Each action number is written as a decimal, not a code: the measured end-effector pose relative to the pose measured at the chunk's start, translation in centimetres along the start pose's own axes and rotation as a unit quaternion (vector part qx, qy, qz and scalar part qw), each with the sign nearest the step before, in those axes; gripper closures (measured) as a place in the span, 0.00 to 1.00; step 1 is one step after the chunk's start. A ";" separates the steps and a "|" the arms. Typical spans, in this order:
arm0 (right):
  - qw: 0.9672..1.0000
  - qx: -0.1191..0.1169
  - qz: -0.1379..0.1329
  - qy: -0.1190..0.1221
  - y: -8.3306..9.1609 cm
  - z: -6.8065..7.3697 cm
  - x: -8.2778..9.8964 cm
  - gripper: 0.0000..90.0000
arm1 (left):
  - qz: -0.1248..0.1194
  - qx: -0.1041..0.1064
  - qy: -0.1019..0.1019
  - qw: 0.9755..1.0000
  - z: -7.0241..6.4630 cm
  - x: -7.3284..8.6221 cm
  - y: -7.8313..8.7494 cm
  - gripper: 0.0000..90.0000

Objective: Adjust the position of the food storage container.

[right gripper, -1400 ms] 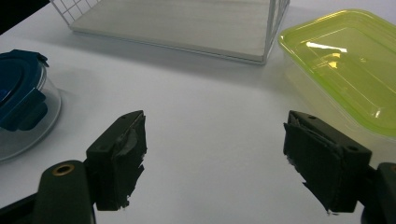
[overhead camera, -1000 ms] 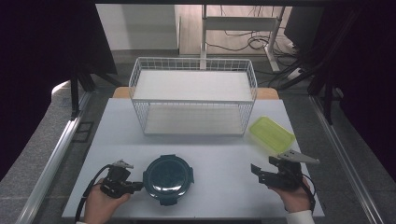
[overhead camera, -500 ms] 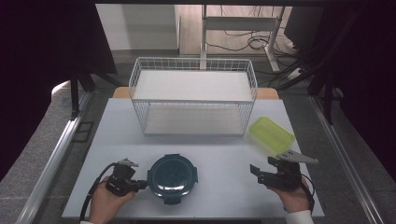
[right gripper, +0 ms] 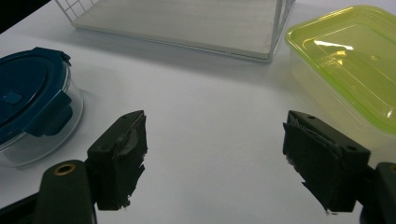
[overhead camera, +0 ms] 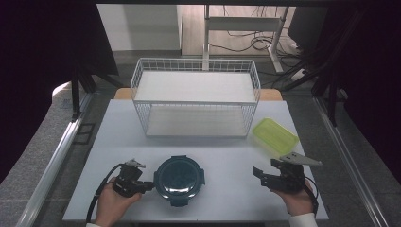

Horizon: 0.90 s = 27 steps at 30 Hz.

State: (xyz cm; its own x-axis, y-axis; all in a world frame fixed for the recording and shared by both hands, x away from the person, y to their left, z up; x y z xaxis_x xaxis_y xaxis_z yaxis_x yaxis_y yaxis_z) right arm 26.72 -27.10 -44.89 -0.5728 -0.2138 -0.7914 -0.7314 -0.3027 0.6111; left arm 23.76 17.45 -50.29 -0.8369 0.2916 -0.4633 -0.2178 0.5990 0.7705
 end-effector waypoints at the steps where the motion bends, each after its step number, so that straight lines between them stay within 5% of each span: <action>1: 1.000 0.000 0.000 0.000 0.0 0.0 0.0 0.24 | 0.005 -0.001 -0.006 1.000 0.0 -0.1 -0.1 1.00; 27: 1.000 0.001 0.003 0.000 -0.2 -0.1 0.1 0.24 | 0.011 0.005 -0.035 0.999 -1.6 -1.7 -1.8 1.00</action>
State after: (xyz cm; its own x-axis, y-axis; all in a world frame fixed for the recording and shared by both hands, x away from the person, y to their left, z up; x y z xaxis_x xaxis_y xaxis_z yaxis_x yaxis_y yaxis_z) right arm 26.81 -27.15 -45.06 -0.5773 -0.2163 -0.7874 -0.7285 -0.2992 0.6163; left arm 24.72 14.67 -50.20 -0.8042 0.3563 -0.4758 -0.1944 0.5987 0.7770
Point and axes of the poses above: each handheld gripper's, and its own axes: y roughly backward along the jaws, x roughly out of its underside, z roughly to its left, the point moved 1 cm from there along -y, roughly forward along the jaws, and after that the axes turned 10 degrees about x, right-handed, at the moved point
